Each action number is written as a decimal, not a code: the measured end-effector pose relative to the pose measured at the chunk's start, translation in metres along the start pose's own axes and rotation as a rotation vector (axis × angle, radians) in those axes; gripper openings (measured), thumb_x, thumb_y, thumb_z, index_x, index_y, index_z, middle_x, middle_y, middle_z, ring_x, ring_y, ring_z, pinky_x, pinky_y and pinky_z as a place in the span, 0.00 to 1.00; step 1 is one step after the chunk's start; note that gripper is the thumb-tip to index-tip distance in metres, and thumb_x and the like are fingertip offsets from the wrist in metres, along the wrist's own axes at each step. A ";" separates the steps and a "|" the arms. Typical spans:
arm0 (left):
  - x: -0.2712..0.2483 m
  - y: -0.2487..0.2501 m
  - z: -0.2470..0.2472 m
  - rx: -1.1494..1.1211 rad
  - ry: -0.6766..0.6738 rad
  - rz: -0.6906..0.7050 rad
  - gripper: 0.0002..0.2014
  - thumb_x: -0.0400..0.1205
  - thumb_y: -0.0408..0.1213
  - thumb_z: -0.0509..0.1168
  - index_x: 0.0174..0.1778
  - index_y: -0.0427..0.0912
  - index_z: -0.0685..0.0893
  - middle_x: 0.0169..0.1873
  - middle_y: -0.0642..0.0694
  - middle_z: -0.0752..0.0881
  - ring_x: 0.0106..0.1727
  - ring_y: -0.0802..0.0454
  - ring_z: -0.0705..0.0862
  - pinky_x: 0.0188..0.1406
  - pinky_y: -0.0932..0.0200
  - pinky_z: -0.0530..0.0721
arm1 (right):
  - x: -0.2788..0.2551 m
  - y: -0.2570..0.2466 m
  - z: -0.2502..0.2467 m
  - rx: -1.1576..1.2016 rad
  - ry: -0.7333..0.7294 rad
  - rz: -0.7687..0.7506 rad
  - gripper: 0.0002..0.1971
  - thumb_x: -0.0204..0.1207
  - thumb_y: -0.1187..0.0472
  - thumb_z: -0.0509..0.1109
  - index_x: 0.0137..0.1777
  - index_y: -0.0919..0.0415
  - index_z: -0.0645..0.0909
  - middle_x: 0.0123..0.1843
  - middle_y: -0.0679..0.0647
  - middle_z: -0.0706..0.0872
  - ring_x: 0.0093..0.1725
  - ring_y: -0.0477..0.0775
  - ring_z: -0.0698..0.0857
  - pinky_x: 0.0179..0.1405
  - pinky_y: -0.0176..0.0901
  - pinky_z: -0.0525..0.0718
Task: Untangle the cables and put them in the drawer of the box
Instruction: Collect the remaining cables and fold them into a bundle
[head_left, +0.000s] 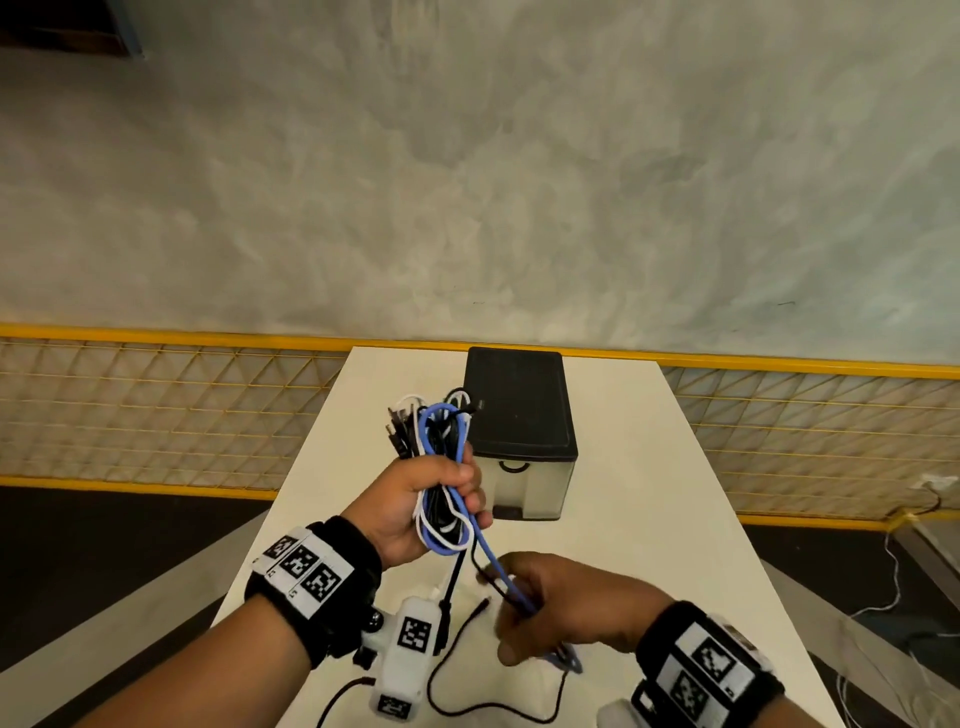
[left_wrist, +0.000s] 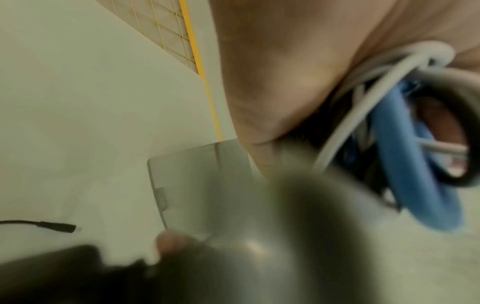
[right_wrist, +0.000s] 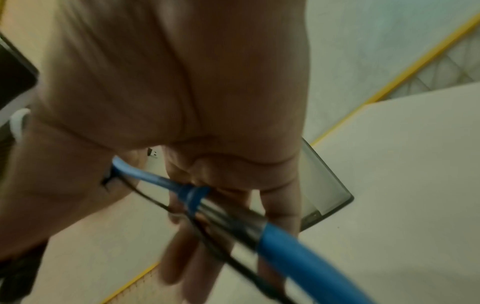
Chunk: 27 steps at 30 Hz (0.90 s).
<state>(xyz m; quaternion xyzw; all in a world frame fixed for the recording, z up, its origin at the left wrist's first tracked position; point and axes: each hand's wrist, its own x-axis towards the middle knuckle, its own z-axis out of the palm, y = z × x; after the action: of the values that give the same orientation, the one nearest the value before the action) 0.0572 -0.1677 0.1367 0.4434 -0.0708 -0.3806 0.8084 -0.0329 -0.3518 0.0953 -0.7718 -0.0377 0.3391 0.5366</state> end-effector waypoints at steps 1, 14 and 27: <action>0.001 -0.001 0.001 -0.011 0.017 0.022 0.06 0.70 0.26 0.63 0.38 0.40 0.77 0.25 0.44 0.75 0.27 0.48 0.79 0.40 0.48 0.86 | 0.001 -0.002 0.001 -0.001 0.032 -0.023 0.35 0.64 0.58 0.84 0.71 0.47 0.74 0.58 0.45 0.88 0.57 0.46 0.86 0.62 0.47 0.82; -0.003 -0.018 0.004 0.066 0.005 0.004 0.06 0.65 0.32 0.73 0.31 0.37 0.82 0.27 0.41 0.80 0.30 0.43 0.83 0.47 0.44 0.84 | 0.016 -0.003 0.020 0.028 0.234 -0.165 0.04 0.72 0.66 0.68 0.45 0.65 0.76 0.34 0.58 0.83 0.32 0.53 0.86 0.38 0.52 0.81; -0.019 -0.028 -0.014 0.491 0.015 -0.383 0.12 0.69 0.22 0.68 0.48 0.31 0.88 0.41 0.35 0.89 0.31 0.45 0.87 0.39 0.52 0.89 | 0.005 -0.016 -0.010 -0.855 0.511 -0.174 0.21 0.61 0.36 0.73 0.44 0.52 0.80 0.40 0.49 0.87 0.39 0.52 0.85 0.39 0.49 0.85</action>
<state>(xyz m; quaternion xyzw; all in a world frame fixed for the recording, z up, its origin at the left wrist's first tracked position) 0.0346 -0.1546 0.1108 0.6337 -0.0698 -0.4941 0.5911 -0.0181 -0.3510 0.1089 -0.9749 -0.1047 0.0477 0.1908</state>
